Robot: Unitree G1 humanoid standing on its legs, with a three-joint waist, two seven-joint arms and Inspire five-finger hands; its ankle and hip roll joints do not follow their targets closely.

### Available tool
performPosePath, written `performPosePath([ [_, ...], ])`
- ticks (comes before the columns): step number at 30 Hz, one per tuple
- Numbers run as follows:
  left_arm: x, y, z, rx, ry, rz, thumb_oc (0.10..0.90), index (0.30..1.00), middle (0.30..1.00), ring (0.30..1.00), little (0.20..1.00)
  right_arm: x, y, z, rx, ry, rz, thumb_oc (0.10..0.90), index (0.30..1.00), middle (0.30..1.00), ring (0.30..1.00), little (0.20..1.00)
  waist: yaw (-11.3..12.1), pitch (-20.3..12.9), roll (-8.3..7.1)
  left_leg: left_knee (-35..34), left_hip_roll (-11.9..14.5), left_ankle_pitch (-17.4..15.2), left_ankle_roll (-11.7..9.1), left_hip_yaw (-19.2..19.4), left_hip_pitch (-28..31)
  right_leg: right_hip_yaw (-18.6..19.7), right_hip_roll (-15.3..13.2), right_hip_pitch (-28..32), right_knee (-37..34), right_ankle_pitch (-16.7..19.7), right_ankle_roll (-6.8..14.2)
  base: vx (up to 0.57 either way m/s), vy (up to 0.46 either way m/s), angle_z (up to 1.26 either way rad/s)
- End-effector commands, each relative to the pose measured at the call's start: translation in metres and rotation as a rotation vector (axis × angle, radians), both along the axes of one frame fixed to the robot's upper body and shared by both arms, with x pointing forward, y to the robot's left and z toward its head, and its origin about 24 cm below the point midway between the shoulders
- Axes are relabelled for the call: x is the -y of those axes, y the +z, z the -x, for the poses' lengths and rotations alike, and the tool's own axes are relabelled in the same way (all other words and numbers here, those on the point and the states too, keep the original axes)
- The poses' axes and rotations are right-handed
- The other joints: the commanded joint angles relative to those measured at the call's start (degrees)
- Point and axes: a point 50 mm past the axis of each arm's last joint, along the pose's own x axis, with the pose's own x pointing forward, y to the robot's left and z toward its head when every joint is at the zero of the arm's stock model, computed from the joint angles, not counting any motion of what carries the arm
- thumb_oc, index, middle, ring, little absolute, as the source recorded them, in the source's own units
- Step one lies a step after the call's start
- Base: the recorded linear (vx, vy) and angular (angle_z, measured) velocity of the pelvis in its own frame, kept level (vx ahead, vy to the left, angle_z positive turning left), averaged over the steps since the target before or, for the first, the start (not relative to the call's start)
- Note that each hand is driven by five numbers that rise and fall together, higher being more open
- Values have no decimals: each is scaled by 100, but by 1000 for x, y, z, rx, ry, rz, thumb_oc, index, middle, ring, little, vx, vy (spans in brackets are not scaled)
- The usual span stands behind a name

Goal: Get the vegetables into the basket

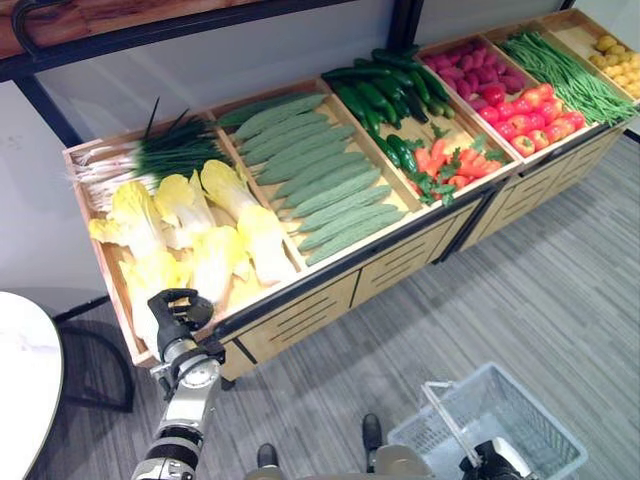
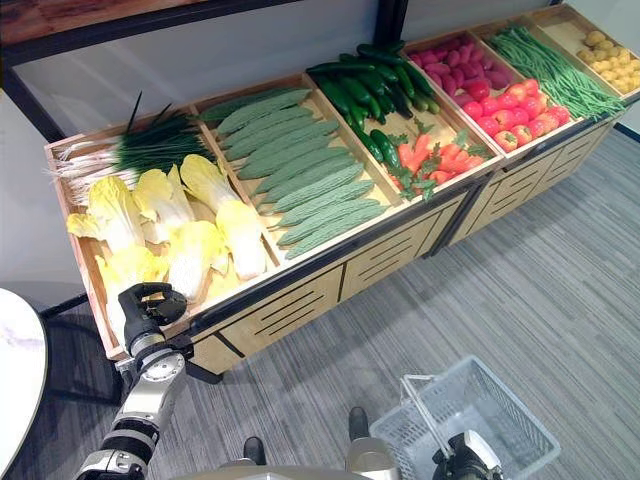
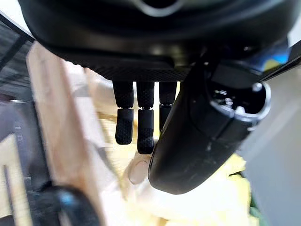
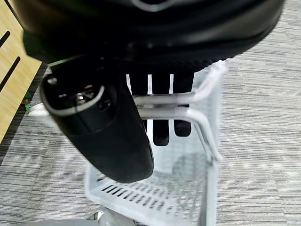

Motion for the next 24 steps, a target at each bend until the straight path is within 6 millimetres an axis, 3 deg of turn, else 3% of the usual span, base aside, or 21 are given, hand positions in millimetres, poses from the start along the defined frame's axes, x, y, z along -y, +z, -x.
performPosePath([
  [1, -15, 82, -31, 354, 14, -219, 400, 300, 300, 300, 300, -9, 2, -18, 63, 80, 11, 400, 300, 300, 300, 300, 21, -177, -400, 34, 23, -347, -189, -111, 181, 98, -395, 277, 30, -337, 328, 0, 0, 0],
  [3, -12, 100, -33, 426, 3, -261, 400, 300, 300, 300, 300, -9, 1, -18, 65, 81, 9, 400, 300, 300, 300, 300, 32, -179, -413, 34, 19, -359, -184, -126, 181, 94, -393, 284, 30, -346, 326, 11, -3, 7],
  [6, -12, 107, -33, 454, 4, -286, 400, 300, 300, 300, 300, -12, 1, -19, 73, 89, 2, 400, 300, 300, 300, 300, 28, -186, -417, 34, 21, -360, -184, -121, 185, 101, -391, 284, 30, -347, 325, 2, 1, 7],
  [11, -1, 135, -31, 570, -54, -374, 400, 300, 300, 300, 300, -12, 1, -18, 73, 83, -3, 400, 300, 300, 300, 300, 61, -180, -420, 34, 23, -367, -174, -139, 190, 92, -393, 295, 30, -348, 324, -3, -3, 1],
  [14, 23, 151, -24, 674, -245, -344, 400, 300, 300, 300, 300, -12, 0, -17, 71, 71, -11, 400, 300, 300, 300, 300, 89, -146, -412, 34, 19, -356, -163, -168, 174, 66, -394, 301, 30, -341, 314, -10, -4, 0],
  [15, 23, 151, -24, 674, -246, -343, 400, 300, 300, 300, 300, -12, 0, -17, 71, 71, -10, 400, 300, 300, 300, 300, 89, -148, -411, 34, 19, -356, -163, -168, 174, 66, -394, 301, 30, -341, 314, 0, 0, 0],
  [16, 26, 151, -23, 686, -275, -316, 400, 300, 300, 300, 300, -12, 0, -17, 70, 70, -12, 400, 300, 300, 300, 300, 91, -147, -409, 34, 17, -352, -160, -170, 173, 61, -396, 303, 30, -339, 313, 0, 0, 0],
  [17, 37, 154, -17, 746, -404, -165, 400, 300, 300, 300, 300, -10, 1, -16, 66, 60, -11, 400, 300, 300, 300, 300, 102, -128, -390, 34, 13, -337, -155, -182, 155, 48, -397, 299, 30, -328, 313, 0, 0, 0],
  [18, 37, 154, -17, 746, -405, -165, 400, 300, 300, 300, 300, -10, 1, -16, 66, 61, -11, 400, 300, 300, 300, 300, 102, -128, -390, 34, 14, -337, -155, -182, 155, 48, -397, 298, 30, -328, 313, -38, 11, 1],
  [19, 45, 154, -13, 808, -521, 46, 400, 300, 300, 300, 300, -8, 1, -17, 63, 59, -12, 400, 300, 300, 300, 300, 101, -118, -372, 34, 13, -322, -153, -183, 146, 48, -403, 293, 30, -319, 310, 0, 0, 0],
  [23, 46, 149, -10, 831, -594, 226, 400, 300, 300, 300, 300, -6, 2, -16, 52, 62, -17, 400, 300, 300, 300, 300, 95, -119, -361, 34, 10, -317, -151, -187, 142, 53, -401, 287, 30, -309, 307, 0, 0, 0],
  [24, 50, 143, -7, 851, -641, 394, 400, 300, 300, 300, 300, -5, 2, -15, 42, 60, -25, 400, 300, 300, 300, 300, 95, -123, -357, 34, 5, -316, -147, -187, 142, 62, -406, 279, 30, -295, 302, 0, 0, 0],
])
